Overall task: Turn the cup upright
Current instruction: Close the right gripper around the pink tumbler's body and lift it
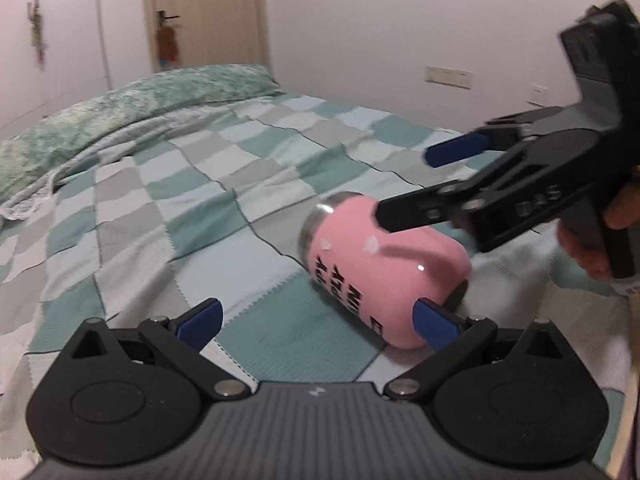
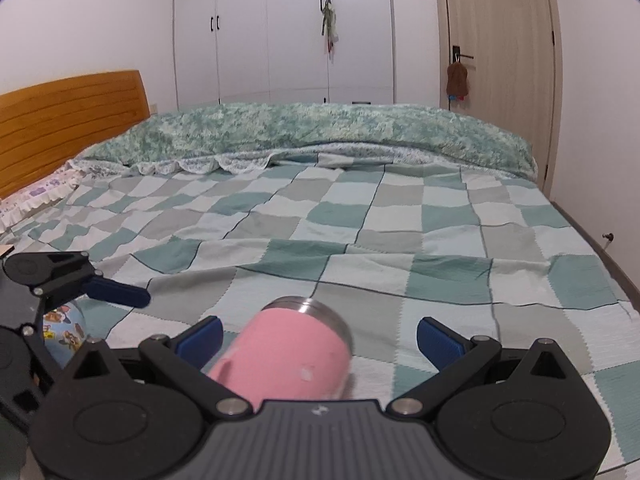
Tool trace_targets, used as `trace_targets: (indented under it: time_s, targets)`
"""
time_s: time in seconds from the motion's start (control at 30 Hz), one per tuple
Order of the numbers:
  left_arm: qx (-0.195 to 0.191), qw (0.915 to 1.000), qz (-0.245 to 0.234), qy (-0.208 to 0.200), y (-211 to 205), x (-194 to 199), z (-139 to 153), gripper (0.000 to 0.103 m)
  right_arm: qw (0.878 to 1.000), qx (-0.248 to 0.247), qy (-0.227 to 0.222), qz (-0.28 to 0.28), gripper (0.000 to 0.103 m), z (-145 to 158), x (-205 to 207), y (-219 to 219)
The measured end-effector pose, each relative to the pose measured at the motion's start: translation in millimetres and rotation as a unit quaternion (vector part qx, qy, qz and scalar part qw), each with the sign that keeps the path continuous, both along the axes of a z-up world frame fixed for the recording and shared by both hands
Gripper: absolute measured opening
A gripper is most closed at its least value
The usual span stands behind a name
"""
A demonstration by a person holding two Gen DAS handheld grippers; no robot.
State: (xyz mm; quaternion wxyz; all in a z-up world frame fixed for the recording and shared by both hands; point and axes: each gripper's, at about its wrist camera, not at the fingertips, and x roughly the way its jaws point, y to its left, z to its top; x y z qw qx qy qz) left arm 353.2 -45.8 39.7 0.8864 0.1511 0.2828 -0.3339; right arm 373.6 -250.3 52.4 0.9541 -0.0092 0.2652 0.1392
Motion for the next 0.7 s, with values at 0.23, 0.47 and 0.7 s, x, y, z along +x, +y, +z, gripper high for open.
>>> trace_targets:
  time_s: [0.23,0.47,0.7]
  targets:
    - [0.040,0.9990,-0.007,0.018,-0.5,5.1,-5.6,0.103,0.997,0.001,0.069,-0.021,0.103,-10.9,21.4,22.2]
    - [0.063,0.9973,0.027,0.028,1.5,17.2,-10.9,0.103,0.989,0.018,0.133,-0.054,0.103,-24.1,37.6,25.3]
    - [0.082,0.9953,0.043,0.027,2.3,22.7,-14.1,0.103,0.982,0.026,0.174,-0.067,0.099,-31.7,48.0,29.8]
